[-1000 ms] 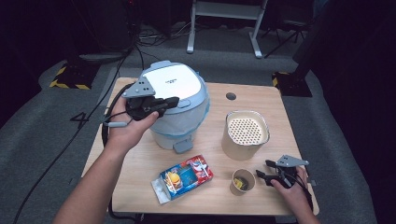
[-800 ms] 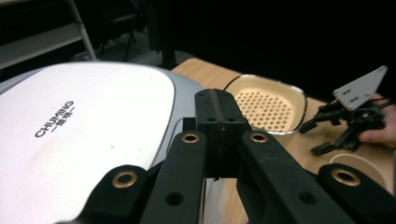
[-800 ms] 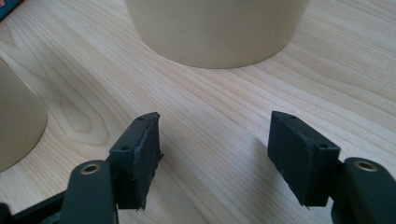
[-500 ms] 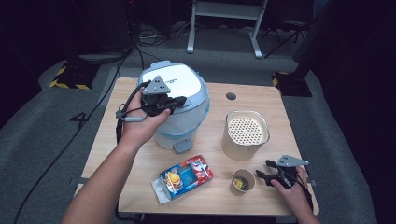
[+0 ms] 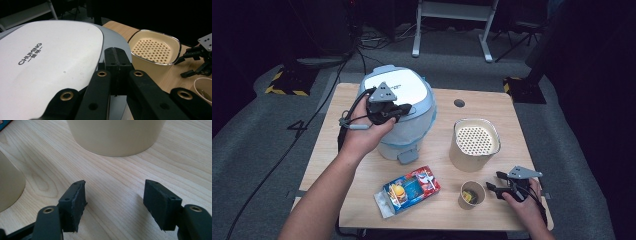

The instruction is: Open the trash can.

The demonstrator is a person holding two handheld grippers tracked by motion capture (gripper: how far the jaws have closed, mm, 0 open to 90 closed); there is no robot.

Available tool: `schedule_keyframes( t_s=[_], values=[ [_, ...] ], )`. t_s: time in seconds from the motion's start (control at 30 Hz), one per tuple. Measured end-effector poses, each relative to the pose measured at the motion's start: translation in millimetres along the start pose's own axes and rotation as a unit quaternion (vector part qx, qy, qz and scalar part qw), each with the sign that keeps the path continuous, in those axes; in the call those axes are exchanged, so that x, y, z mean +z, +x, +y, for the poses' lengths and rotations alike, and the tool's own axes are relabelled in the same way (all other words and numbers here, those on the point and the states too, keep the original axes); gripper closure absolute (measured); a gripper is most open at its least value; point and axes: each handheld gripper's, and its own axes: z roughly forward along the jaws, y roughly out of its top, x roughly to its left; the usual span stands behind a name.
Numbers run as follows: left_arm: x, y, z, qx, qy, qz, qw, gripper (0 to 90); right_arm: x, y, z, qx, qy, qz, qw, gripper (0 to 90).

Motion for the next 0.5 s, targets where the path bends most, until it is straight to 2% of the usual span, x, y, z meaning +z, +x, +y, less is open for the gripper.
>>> schedule_keyframes(
  t_s=[0.1, 0.5],
  values=[
    [0.3, -1.5, 1.2, 0.006, 0.007, 0.002, 1.0, 90.0, 0.0, 0.0, 0.0, 0.0, 0.0, 0.0, 1.0, 34.3],
    [1.7, -2.0, -0.1, 0.008, 0.003, 0.005, 1.0, 90.0, 0.0, 0.0, 0.1, 0.0, 0.0, 0.0, 1.0, 34.2]
  ],
)
